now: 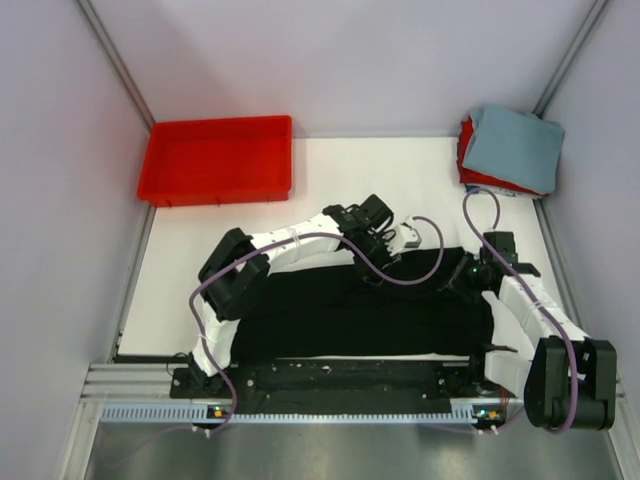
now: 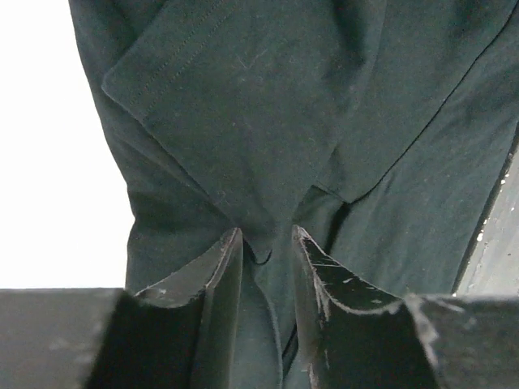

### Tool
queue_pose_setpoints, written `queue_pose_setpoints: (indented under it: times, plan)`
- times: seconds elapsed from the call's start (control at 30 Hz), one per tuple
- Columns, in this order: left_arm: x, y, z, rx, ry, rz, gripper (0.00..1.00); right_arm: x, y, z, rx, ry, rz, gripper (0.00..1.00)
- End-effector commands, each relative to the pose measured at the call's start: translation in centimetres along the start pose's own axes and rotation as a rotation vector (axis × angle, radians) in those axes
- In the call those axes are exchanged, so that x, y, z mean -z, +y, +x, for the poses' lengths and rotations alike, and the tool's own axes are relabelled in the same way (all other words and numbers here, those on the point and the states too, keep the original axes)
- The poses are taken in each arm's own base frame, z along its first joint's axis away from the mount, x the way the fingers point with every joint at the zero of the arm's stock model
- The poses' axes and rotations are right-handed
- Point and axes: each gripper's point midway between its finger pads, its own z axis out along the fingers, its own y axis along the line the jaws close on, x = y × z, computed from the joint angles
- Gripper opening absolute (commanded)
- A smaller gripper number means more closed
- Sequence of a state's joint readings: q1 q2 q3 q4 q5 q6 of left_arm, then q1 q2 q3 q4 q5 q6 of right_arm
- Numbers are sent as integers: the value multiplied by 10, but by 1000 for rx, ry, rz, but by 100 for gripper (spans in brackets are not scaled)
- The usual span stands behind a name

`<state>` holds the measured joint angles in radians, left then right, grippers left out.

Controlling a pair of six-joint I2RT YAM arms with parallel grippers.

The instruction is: Fold and stack the t-shirts

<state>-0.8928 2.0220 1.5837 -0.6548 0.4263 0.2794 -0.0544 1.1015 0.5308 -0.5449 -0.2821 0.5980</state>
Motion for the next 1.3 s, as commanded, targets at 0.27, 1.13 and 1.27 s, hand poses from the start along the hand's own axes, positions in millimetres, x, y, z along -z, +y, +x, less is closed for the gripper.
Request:
queue_pose_setpoints:
  times: [0.27, 1.13, 1.27]
  plan:
    - [-20, 21, -60, 25, -112, -29, 40, 15, -11, -43, -58, -192, 96, 31]
    - [29, 5, -68, 58, -176, -68, 0, 47, 35, -58, 225, -315, -146, 0]
    - [36, -10, -58, 94, -196, -26, 0, 62, 58, -65, 359, -391, -257, 0]
